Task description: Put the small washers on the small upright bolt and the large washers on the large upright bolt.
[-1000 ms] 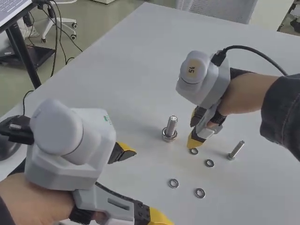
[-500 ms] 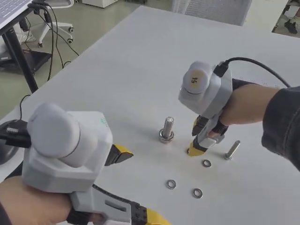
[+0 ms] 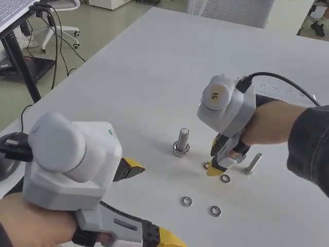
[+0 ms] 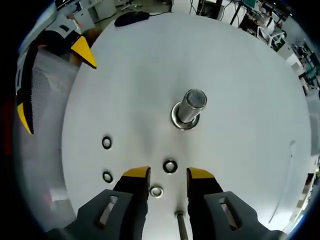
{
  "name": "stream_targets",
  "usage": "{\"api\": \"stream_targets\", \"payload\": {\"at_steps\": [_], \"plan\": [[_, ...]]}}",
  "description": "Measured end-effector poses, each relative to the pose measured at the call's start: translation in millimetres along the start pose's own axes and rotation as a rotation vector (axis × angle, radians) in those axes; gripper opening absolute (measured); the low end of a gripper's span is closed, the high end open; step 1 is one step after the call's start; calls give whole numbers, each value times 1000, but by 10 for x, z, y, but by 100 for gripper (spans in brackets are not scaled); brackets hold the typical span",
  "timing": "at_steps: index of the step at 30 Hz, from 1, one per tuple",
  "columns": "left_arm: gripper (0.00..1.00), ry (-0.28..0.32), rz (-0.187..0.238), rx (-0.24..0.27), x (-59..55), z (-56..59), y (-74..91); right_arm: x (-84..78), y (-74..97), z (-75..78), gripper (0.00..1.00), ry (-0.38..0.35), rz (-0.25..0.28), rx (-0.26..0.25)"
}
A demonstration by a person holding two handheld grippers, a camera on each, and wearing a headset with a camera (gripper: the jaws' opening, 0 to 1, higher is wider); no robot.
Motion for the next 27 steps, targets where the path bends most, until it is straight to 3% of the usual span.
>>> {"api": "stream_targets", "payload": {"at_steps": [27], "plan": [[85, 8, 2, -1, 10, -8, -12, 10, -82, 16, 20, 7, 6, -6]]}}
Point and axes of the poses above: the centre of the closed fingertips' face, and the gripper's own axes: y roughly backward along the fingers, z roughly to its right, x roughly out of its top, the point moved 5 cm from there along y, roughly backward along the fingers, and after that the axes turned 12 degrees about x, right-handed, at the moved point
